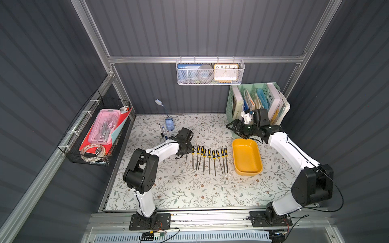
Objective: Take the file tool out of the storage box
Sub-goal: Place the file tool at the center of the board.
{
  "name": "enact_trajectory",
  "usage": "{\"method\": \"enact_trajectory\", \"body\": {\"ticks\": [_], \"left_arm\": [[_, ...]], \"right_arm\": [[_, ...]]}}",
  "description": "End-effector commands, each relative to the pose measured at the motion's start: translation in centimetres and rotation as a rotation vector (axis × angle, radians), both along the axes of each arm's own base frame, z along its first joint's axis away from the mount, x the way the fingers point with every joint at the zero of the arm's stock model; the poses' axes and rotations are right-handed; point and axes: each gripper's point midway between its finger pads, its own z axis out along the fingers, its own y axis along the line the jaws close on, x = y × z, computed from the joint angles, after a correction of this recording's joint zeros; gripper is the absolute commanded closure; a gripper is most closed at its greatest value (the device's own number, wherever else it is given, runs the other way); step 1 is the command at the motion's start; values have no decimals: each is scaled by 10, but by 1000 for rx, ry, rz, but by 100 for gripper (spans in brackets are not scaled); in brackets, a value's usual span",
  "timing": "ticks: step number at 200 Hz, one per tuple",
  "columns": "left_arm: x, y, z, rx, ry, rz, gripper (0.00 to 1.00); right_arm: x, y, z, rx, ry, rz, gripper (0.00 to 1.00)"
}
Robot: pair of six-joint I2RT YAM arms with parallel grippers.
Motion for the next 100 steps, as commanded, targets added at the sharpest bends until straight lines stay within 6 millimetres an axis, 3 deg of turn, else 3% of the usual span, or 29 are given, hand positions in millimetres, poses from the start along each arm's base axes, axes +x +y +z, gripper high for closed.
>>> {"method": "enact_trajectory", "body": {"ticks": [1, 100], "left_arm": [[-5, -1, -14, 3, 15, -19, 100], [-17, -19, -28, -56, 26, -61, 100]], "right_arm": [[-5, -7, -9, -28, 22, -11, 19], [-8, -11, -15, -40, 38, -3, 19]]}}
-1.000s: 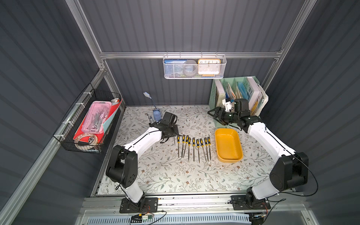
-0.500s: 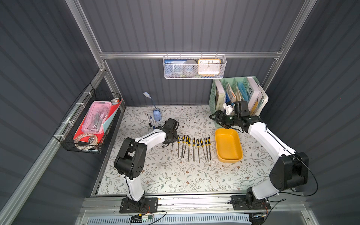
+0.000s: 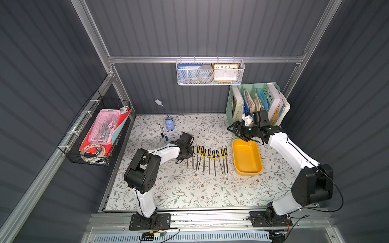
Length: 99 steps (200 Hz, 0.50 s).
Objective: Take the file tool out of the storage box
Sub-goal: Place the file tool at the center of the board.
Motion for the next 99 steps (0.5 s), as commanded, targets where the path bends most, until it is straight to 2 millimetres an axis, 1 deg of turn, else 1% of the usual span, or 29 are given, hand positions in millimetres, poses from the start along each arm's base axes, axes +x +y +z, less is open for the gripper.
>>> {"method": "enact_trajectory", "body": {"ticks": [1, 9, 48, 78, 99], "left_arm": [[-2, -9, -5, -22, 5, -18, 100], [-3, -9, -7, -22, 9, -17, 100], [-5, -9, -10, -16, 17, -13, 99], [-5, -8, -9, -12, 13, -10, 88], [-5, -7, -8, -8, 10, -9, 76]], "right_arm": [[-3, -4, -2, -20, -6, 4, 19], [-6, -5, -6, -25, 20, 5, 19], [-6, -6, -6, -26, 21, 8, 19], [-6, -8, -7, -28, 23, 5, 19], [-7, -9, -6, -33, 20, 5, 19]]}}
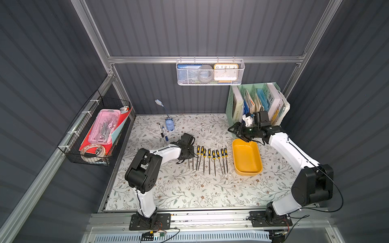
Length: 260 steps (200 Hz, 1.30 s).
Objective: Take the file tool out of the storage box
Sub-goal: Place the file tool at the center of the board, then reset both arms
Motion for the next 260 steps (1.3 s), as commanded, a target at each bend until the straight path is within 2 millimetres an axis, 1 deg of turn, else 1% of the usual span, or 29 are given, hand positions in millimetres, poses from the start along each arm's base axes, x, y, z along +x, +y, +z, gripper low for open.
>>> {"method": "enact_trajectory", "body": {"ticks": [1, 22, 34, 45, 53, 71, 80, 92, 96, 100, 104, 113, 121, 131, 142, 145, 147, 155, 158, 162, 174, 175, 182, 184, 193, 212, 234, 247, 260], "left_arm": [[-5, 1, -5, 10, 15, 2, 76], [-4, 1, -3, 11, 9, 4, 71], [-3, 2, 1, 8, 2, 5, 64], [1, 1, 12, 3, -25, 8, 64], [6, -1, 26, -7, -57, 10, 62], [22, -3, 74, -34, -164, 26, 55], [27, -6, 100, -61, -212, 26, 45], [36, -7, 143, -87, -308, 19, 38], [39, -7, 156, -89, -341, 19, 30], [41, -5, 169, -86, -373, 24, 12], [43, -4, 182, -87, -407, 27, 2], [47, 3, 206, -85, -473, 41, 1], [51, 13, 225, -84, -530, 64, 1], [55, 27, 244, -83, -599, 94, 1], [60, 51, 259, -80, -669, 143, 1], [61, 58, 263, -78, -689, 160, 1], [61, 64, 264, -73, -700, 173, 1], [62, 84, 267, -49, -744, 220, 0], [62, 90, 269, -39, -761, 231, 1], [62, 99, 272, -26, -787, 246, 1], [56, 121, 276, 29, -867, 285, 1], [55, 122, 279, 31, -880, 285, 0], [49, 129, 279, 62, -931, 290, 1], [47, 131, 278, 73, -942, 290, 1], [39, 140, 275, 113, -995, 296, 0], [26, 158, 268, 164, -1071, 308, 1], [24, 189, 255, 173, -1100, 349, 1], [22, 209, 242, 183, -1109, 369, 1], [18, 226, 238, 202, -1147, 392, 1]], "right_arm": [[-3, -3, 0, -16, -3, 4, 19], [-4, -5, 2, -26, -9, 2, 19], [-5, -6, 3, -32, -14, 1, 19], [-5, -8, 7, -39, -27, -3, 19], [-5, -9, 10, -47, -38, -5, 19], [-5, -13, 19, -73, -69, -9, 18], [-5, -17, 25, -95, -92, -14, 18], [-6, -24, 33, -134, -129, -37, 17], [-5, -28, 35, -151, -142, -51, 16], [-6, -31, 37, -168, -156, -62, 15], [-5, -35, 39, -185, -170, -77, 13], [-6, -44, 42, -223, -202, -111, 6], [-5, -58, 43, -289, -228, -162, 1], [-8, -68, 46, -353, -274, -172, 1], [-16, -82, 45, -437, -308, -193, 1], [-16, -86, 48, -456, -336, -214, 1], [-16, -89, 50, -466, -353, -223, 1], [-20, -95, 41, -523, -401, -214, 1], [-24, -96, 44, -540, -442, -209, 1], [-27, -99, 40, -569, -475, -204, 1], [-36, -120, 26, -657, -532, -283, 1], [-36, -121, 28, -661, -540, -292, 1], [-43, -128, 17, -695, -554, -307, 1], [-44, -129, 18, -703, -567, -309, 1], [-51, -131, 7, -724, -588, -307, 1], [-63, -140, -22, -753, -568, -334, 1], [-60, -154, -53, -803, -610, -407, 1], [-55, -157, -68, -819, -634, -424, 1], [-48, -158, -81, -833, -623, -419, 1]]}}
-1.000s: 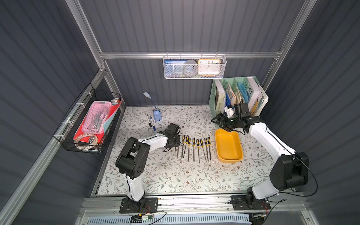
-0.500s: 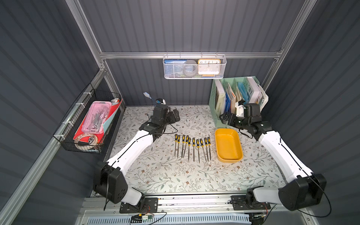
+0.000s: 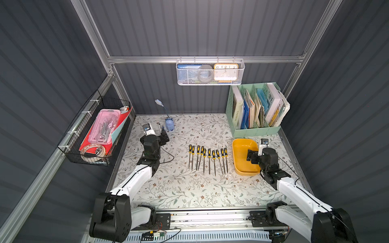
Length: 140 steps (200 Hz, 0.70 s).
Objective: Take the file tool out of the storage box
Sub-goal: Reset both arms
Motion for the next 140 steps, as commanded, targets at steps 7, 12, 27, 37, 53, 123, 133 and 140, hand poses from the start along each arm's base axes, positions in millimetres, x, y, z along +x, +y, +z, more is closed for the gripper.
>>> {"method": "enact_trajectory", "body": {"ticks": [7, 12, 27, 37, 53, 123, 133, 140], "left_arm": [[-4, 26, 32, 61, -215, 8, 1], [-5, 27, 33, 72, -234, -4, 0], [-3, 29, 32, 90, -277, -24, 1], [3, 27, 29, 93, -289, -41, 1], [11, 23, 21, 92, -307, -72, 1], [21, 14, -5, 176, -326, -127, 1], [24, 14, -13, 176, -317, -127, 0], [24, 15, -18, 173, -314, -120, 1]], "right_arm": [[30, -11, 11, -58, -164, -54, 1], [34, -12, 11, -67, -177, -57, 1], [44, -10, 14, -68, -215, -46, 1], [50, -10, 10, -62, -194, -41, 1], [55, -15, 4, -59, -182, -58, 1], [57, -18, -14, -1, -209, -33, 1], [59, -18, -12, -3, -242, -30, 1], [58, -19, -13, -5, -239, -33, 1]]}}
